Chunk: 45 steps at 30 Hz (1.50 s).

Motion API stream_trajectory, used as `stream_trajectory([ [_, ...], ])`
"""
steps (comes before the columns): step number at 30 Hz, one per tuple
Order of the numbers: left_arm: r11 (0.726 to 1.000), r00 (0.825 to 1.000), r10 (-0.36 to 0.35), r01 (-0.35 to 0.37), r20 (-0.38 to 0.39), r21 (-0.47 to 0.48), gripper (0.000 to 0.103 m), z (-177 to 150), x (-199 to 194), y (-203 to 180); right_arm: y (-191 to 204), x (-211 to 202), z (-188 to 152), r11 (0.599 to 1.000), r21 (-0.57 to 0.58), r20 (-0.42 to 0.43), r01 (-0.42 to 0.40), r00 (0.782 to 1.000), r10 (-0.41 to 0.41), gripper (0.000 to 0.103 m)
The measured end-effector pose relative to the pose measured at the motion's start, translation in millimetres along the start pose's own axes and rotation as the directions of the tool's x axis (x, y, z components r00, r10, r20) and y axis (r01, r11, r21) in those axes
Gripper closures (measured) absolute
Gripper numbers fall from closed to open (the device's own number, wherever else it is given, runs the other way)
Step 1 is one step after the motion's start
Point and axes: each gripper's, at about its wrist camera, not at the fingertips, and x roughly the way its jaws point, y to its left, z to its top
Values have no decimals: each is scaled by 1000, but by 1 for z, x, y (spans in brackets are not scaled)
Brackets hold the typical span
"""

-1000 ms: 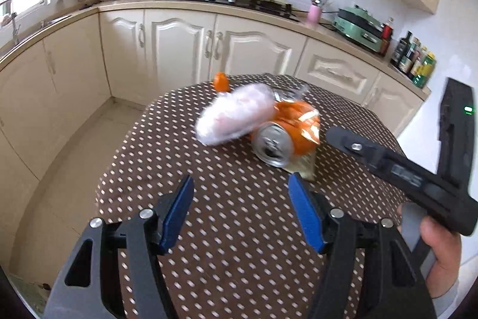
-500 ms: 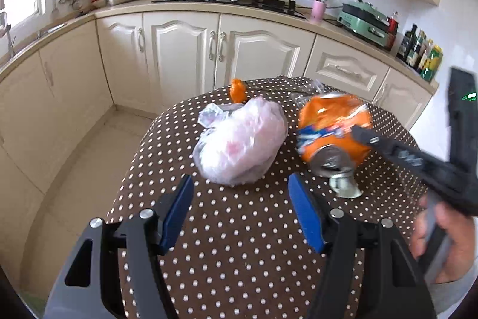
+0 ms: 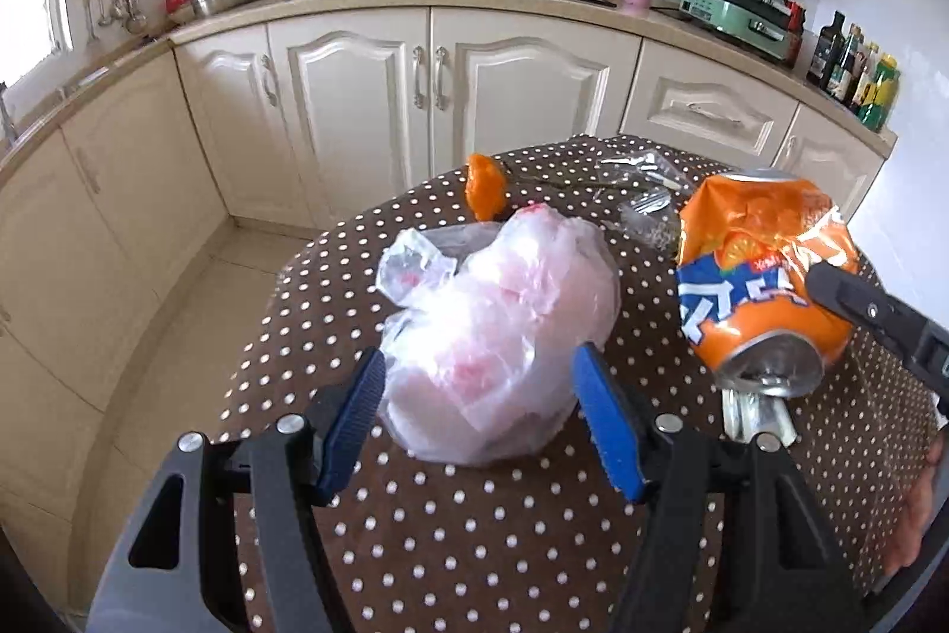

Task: Collect trash
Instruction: 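Grasp the white plastic bag with the left gripper while the right grasps the orange Fanta can, then carry the white bag and orange can over the blue bin and release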

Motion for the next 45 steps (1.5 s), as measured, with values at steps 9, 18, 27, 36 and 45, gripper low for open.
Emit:
stream_trajectory([
  [9, 1000, 1000, -11, 11, 4, 14, 57, 4, 11, -4, 1, 7, 1, 1000, -5, -14, -5, 1000, 5, 97],
  [18, 998, 997, -57, 59, 53, -38, 93, -4, -17, 2, 11, 0, 1, 1000, -24, -3, -11, 1000, 11, 97],
  [27, 991, 989, -55, 72, 140, -114, 94, -42, -101, 21, 47, -31, -7, 996, -55, 10, -71, 997, 72, 97],
  [36, 968, 982, 72, -27, 176, -250, 94, -112, -198, 82, 136, -55, -39, 966, -164, -43, -201, 980, 196, 97],
  [45, 908, 966, 203, -125, 157, -401, 94, -193, -257, 155, 257, -37, -108, 885, -293, -204, -362, 928, 312, 97],
])
